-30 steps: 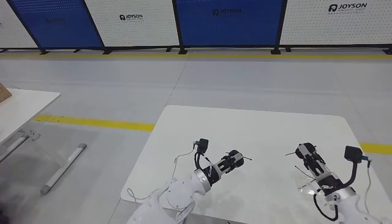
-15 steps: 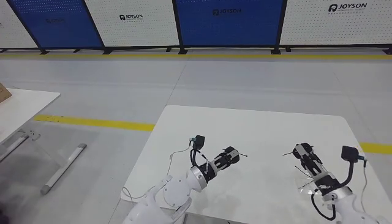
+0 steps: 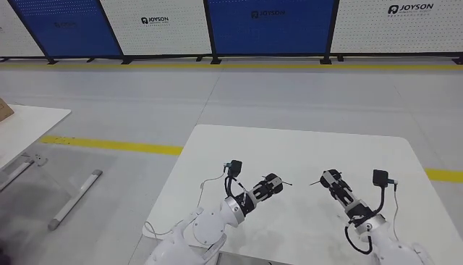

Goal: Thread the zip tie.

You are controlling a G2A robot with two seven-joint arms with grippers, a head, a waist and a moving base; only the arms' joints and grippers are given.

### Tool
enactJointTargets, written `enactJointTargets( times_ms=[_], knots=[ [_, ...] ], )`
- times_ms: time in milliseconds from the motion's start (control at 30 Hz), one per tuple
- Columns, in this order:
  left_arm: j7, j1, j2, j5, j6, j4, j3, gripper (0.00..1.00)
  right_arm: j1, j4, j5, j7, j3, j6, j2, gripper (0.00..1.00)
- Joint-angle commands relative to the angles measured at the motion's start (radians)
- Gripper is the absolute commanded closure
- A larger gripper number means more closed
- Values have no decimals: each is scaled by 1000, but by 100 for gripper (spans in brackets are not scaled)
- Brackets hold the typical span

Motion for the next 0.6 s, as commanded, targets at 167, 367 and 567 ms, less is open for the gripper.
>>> enactJointTargets(
  times_ms=[167,367,567],
  knots=[
    [0,0,0,0,0,0,0,100,-6,-1,-7,-30,-5,4,-3,100],
    [0,0,0,0,0,0,0,100,-29,4,-70,-186,-99,21,-28,100],
    [0,0,0,0,0,0,0,100,-34,-1,-90,-214,-110,30,-32,100]
  ],
)
